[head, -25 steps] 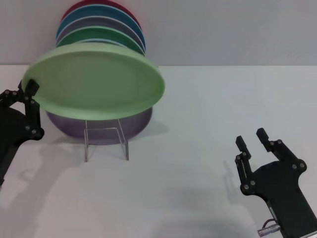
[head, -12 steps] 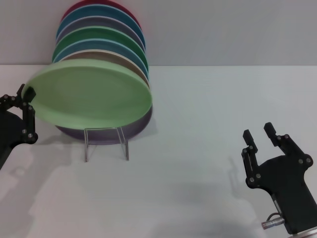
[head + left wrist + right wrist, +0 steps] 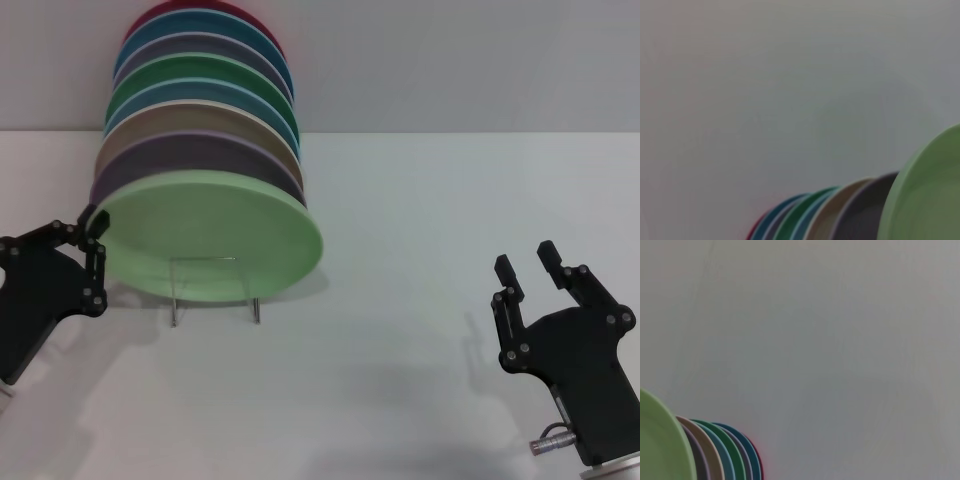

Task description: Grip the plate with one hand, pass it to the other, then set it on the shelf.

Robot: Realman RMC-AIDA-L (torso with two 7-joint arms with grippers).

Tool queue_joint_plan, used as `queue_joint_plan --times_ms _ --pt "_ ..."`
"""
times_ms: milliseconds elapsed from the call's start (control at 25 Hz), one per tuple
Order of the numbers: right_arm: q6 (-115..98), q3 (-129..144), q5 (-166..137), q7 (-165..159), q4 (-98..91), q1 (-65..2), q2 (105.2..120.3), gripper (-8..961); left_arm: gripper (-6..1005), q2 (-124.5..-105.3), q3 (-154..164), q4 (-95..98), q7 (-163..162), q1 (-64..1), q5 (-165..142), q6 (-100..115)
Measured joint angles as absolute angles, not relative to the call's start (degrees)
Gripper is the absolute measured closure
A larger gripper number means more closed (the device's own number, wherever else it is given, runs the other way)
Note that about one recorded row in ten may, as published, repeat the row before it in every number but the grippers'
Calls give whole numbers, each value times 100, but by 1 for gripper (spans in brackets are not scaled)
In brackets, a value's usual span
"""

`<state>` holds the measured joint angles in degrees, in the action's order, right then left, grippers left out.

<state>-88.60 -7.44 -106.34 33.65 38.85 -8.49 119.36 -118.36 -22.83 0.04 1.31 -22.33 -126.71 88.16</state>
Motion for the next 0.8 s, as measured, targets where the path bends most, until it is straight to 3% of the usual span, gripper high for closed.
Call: queue_joint_plan --times_ms 680,800 --pt "-8851 -747 -10634 3366 3873 -912 11935 599 857 -11853 -2378 -220 620 -2174 -12621 8558" --pt "-8850 -767 -10635 3346 3853 -928 11936 599 762 -11852 -2434 -222 621 -2110 -12620 8660"
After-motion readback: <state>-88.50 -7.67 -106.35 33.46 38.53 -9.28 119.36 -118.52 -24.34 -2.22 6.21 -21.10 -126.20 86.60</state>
